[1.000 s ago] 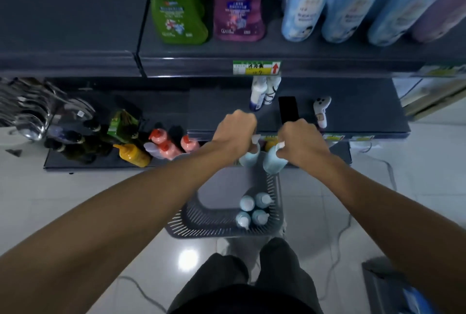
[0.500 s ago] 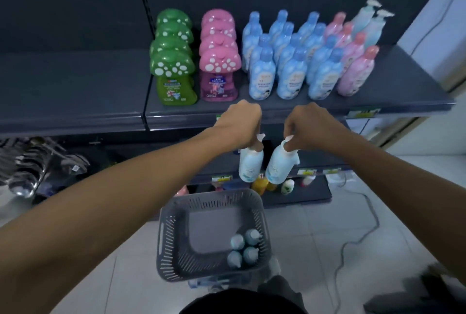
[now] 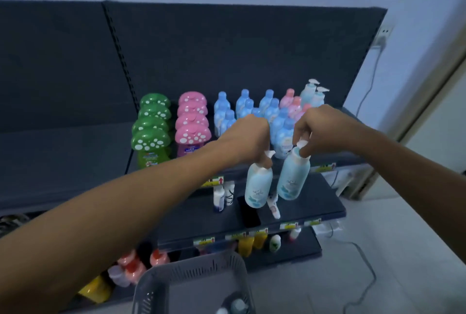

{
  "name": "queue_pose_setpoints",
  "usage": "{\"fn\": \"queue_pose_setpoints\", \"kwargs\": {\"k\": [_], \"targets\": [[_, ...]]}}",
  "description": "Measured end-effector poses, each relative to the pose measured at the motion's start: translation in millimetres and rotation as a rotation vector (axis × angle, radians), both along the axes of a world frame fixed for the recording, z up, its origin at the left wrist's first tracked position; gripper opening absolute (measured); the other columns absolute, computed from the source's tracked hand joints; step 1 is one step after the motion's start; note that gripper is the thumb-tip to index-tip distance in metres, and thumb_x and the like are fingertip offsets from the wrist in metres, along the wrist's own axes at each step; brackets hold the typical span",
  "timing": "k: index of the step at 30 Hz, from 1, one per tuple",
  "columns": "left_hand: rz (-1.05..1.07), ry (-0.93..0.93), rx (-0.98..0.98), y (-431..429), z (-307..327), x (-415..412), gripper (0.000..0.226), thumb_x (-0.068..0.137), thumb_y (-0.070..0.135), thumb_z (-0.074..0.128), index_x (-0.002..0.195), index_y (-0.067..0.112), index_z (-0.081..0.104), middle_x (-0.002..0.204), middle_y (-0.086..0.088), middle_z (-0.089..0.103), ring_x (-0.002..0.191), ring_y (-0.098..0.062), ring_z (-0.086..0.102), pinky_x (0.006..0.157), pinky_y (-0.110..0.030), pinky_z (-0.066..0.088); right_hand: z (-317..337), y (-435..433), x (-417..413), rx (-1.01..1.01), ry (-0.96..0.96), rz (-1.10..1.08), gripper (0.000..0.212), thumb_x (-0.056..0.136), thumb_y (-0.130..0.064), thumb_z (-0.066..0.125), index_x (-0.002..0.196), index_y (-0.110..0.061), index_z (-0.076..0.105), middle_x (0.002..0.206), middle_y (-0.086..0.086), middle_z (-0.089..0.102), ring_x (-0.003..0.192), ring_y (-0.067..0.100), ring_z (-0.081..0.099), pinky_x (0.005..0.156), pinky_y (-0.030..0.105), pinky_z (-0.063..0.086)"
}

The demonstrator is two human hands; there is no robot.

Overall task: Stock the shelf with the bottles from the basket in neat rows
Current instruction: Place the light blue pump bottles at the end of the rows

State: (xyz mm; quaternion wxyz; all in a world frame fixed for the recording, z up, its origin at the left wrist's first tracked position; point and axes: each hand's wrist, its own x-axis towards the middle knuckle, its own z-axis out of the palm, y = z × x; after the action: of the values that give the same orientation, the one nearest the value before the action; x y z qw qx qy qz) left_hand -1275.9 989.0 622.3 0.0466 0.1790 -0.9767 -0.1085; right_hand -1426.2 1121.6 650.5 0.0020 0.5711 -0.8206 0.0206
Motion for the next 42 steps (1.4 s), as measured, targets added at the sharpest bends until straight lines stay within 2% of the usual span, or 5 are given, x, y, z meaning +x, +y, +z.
{"fn": "queue_pose_setpoints", "kwargs": {"k": [5,16,21,33,42], "targets": [[-0.050,-0.002,-0.017,12.5,18.3,-39.2,0.036,0.070,0.034,0.083,0.083,0.002,0.077,0.080,-0.013,0.074,0.074,-0.025,0.069,0.073,-0.045,0.061,31.4,13.2,-45.6,0.026,-0.065,-0.012,0.022,0.063,-0.029,0.082,0.084,-0.031,0.078,0.071,-0.015,0.066,0.070,0.004,0.062,0.069,0.031,0.055],[-0.022,0.030,0.036,46.8,23.5,-150.4,0.025,0.067,0.033,0.084,0.068,0.011,0.072,0.060,0.003,0.063,0.056,-0.007,0.052,0.063,-0.032,0.057,43.1,29.2,-169.1,0.101,-0.149,0.100,0.019,0.065,-0.025,0.080,0.081,-0.034,0.077,0.077,-0.017,0.074,0.074,-0.005,0.066,0.072,0.027,0.058],[0.016,0.042,0.070,55.8,23.9,-201.1,0.020,0.070,0.039,0.084,0.076,0.024,0.072,0.069,0.004,0.072,0.085,-0.017,0.054,0.082,-0.030,0.052,44.9,27.7,-223.7,0.047,-0.181,0.156,0.020,0.066,-0.023,0.081,0.080,-0.036,0.076,0.077,-0.024,0.072,0.075,-0.010,0.065,0.062,0.013,0.050],[0.103,0.117,-0.042,57.3,22.4,-276.1,0.027,0.069,0.046,0.082,0.085,0.025,0.076,0.070,0.013,0.069,0.071,-0.008,0.053,0.106,-0.040,0.037,24.8,-8.9,-306.7,-0.082,-0.179,0.203,0.026,0.063,-0.024,0.081,0.087,-0.034,0.078,0.078,-0.020,0.072,0.073,-0.007,0.064,0.065,0.019,0.051],[0.185,0.097,-0.063,46.6,9.2,-306.5,0.023,0.070,0.047,0.078,0.079,0.026,0.073,0.068,0.012,0.069,0.069,-0.008,0.053,0.107,-0.044,0.034,6.0,-41.5,-335.0,-0.076,-0.240,0.211,0.025,0.062,-0.023,0.082,0.081,-0.036,0.075,0.078,-0.018,0.072,0.076,-0.002,0.067,0.067,0.022,0.055]]}}
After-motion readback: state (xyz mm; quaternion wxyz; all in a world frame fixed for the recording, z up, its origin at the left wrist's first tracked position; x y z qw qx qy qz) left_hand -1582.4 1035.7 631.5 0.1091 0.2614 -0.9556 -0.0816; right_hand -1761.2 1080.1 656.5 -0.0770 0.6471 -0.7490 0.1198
